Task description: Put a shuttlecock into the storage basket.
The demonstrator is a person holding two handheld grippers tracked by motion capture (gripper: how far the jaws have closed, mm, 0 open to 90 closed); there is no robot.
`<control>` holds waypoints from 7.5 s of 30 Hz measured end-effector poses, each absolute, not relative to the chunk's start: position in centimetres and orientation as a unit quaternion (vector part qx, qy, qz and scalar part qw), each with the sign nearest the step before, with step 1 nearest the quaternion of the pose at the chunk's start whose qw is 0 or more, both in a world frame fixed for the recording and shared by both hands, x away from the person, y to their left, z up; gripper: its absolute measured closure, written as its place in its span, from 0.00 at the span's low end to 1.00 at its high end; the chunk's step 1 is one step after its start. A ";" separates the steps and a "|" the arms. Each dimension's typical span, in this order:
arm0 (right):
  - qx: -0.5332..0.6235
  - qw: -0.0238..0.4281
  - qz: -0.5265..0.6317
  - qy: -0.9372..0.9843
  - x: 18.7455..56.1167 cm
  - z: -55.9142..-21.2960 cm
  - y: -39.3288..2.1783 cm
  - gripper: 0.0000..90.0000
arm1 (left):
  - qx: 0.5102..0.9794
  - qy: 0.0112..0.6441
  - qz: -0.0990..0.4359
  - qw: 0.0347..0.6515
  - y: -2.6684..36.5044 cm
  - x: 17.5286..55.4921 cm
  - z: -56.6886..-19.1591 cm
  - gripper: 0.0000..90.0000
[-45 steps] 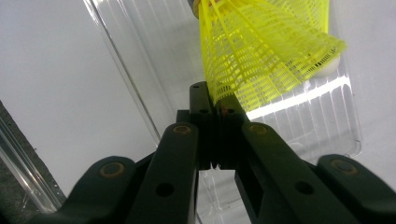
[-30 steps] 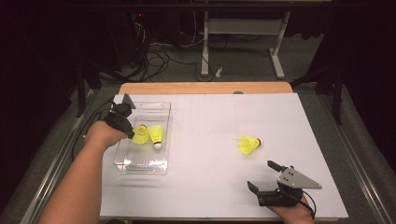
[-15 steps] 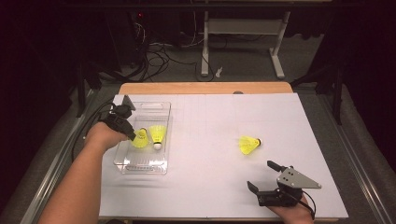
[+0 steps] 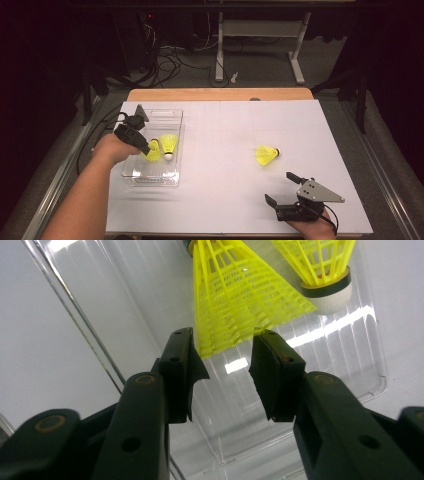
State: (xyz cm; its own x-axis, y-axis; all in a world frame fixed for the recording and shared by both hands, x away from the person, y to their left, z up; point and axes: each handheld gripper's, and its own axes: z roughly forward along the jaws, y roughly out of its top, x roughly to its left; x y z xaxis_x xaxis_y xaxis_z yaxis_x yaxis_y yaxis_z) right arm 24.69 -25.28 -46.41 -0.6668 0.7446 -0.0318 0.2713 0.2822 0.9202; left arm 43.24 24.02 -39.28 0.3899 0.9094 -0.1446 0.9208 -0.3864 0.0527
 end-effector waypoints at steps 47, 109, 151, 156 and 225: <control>0.331 0.239 0.496 0.766 24.7 -46.4 -25.2 0.02 | 0.862 0.498 -0.066 0.060 22.1 40.2 -37.9 0.19; 0.332 0.248 0.496 0.763 24.5 -46.2 -25.3 0.01 | 0.921 0.375 -0.086 0.056 9.1 37.5 -35.0 0.01; 0.417 0.312 0.455 0.722 31.2 -44.6 -23.1 0.49 | 0.929 0.349 -0.108 0.065 7.4 37.5 -36.4 0.01; 0.431 0.314 0.444 0.720 32.7 -44.9 -22.5 0.59 | 0.929 0.348 -0.110 0.066 7.5 37.5 -36.5 0.01; 0.454 0.368 0.396 0.708 33.0 -44.8 -24.4 1.00 | 0.925 0.356 -0.116 0.068 8.2 37.4 -37.3 0.01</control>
State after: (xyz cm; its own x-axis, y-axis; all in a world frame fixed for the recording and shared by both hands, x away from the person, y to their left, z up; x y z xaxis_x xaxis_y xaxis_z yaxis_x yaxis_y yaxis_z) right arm 32.97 -24.44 -44.78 -0.3178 0.9342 -0.1619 0.3510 0.2745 0.8952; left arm 37.40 8.20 -37.33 0.7199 0.6425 -0.2625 0.6739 -0.7375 0.0428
